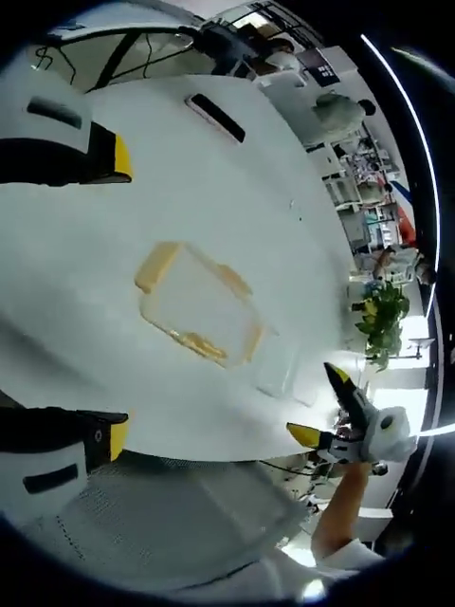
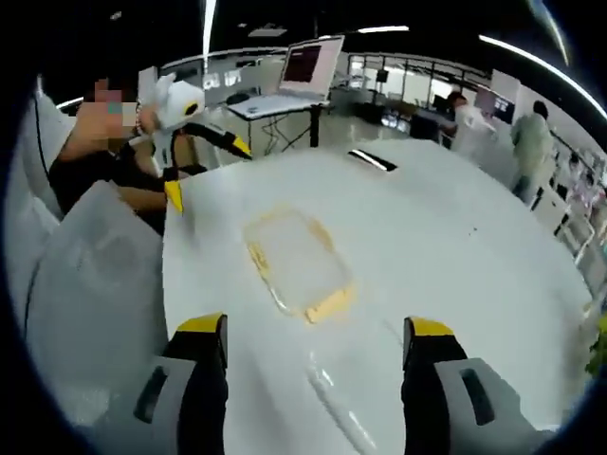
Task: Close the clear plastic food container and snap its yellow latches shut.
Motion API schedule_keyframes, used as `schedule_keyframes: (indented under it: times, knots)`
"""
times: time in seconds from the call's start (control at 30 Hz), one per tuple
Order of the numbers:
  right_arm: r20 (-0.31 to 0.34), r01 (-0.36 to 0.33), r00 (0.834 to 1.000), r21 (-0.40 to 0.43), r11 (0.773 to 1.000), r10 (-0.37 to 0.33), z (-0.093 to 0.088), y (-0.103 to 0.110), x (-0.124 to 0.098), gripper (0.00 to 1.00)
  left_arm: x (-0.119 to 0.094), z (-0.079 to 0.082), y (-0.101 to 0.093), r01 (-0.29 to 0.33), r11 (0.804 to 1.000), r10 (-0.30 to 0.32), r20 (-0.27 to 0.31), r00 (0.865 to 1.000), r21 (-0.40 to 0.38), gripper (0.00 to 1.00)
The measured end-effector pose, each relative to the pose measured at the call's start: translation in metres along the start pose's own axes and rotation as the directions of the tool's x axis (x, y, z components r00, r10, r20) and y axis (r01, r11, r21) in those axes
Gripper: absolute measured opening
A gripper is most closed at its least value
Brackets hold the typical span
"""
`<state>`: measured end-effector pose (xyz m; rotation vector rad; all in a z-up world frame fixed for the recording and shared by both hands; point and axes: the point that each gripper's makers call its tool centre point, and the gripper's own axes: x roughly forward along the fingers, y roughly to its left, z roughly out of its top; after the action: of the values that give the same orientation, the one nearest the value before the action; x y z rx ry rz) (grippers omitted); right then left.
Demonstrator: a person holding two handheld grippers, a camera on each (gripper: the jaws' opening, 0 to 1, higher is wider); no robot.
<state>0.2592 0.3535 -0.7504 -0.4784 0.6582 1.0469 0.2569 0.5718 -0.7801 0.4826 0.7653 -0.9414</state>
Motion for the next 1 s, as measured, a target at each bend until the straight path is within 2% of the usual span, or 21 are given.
schedule_keyframes:
  times: [0.03,0.1,0.2,0.33,0.4,0.53,0.57,0.63,0.77,0.9,1.0]
  knots:
    - [-0.029,-0.04,0.999,-0.022,0.999,0.04,0.001,0.002,0.005,0.71,0.003,-0.001,0.003,0.01,1.0,-0.01,-0.026,1.0,0.011,0.94]
    - [-0.042,-0.09,0.995,-0.068,0.994,0.087,0.007,0.001,0.014,0.66,0.009,0.003,0.007,0.029,0.997,-0.026,-0.043,0.999,0.076,0.92]
    - [-0.069,-0.119,0.991,-0.095,0.988,0.113,0.012,-0.008,0.026,0.64,0.021,0.006,0.012,0.085,0.981,-0.067,-0.105,0.992,0.174,0.89]
    - [-0.181,-0.171,0.972,-0.127,0.977,0.147,0.0,-0.019,0.044,0.64,0.035,0.007,0.021,0.169,0.958,-0.118,-0.222,0.968,0.232,0.82]
    - [-0.21,-0.185,0.966,-0.142,0.972,0.153,-0.004,-0.022,0.05,0.64,0.042,0.006,0.024,0.218,0.947,-0.15,-0.274,0.95,0.236,0.81]
    - [-0.257,-0.238,0.946,-0.146,0.96,0.195,-0.01,-0.021,0.062,0.64,0.058,0.012,0.032,0.249,0.941,-0.178,-0.29,0.94,0.231,0.8]
    - [-0.276,-0.252,0.939,-0.149,0.956,0.205,-0.014,-0.021,0.063,0.64,0.06,0.009,0.03,0.276,0.93,-0.193,-0.315,0.929,0.244,0.8]
    - [-0.32,-0.277,0.922,-0.157,0.948,0.216,-0.023,-0.02,0.068,0.65,0.065,0.006,0.03,0.304,0.912,-0.205,-0.337,0.919,0.275,0.79]
    - [-0.342,-0.279,0.918,-0.195,0.94,0.201,-0.029,-0.022,0.079,0.61,0.073,-0.001,0.031,0.332,0.889,-0.203,-0.377,0.903,0.316,0.71]
    - [-0.35,-0.294,0.912,-0.191,0.936,0.215,-0.031,-0.018,0.085,0.58,0.078,-0.003,0.026,0.355,0.881,-0.225,-0.383,0.896,0.313,0.62]
    - [-0.332,-0.305,0.916,-0.214,0.928,0.225,-0.03,-0.017,0.089,0.54,0.08,-0.003,0.027,0.36,0.871,-0.223,-0.383,0.897,0.335,0.57]
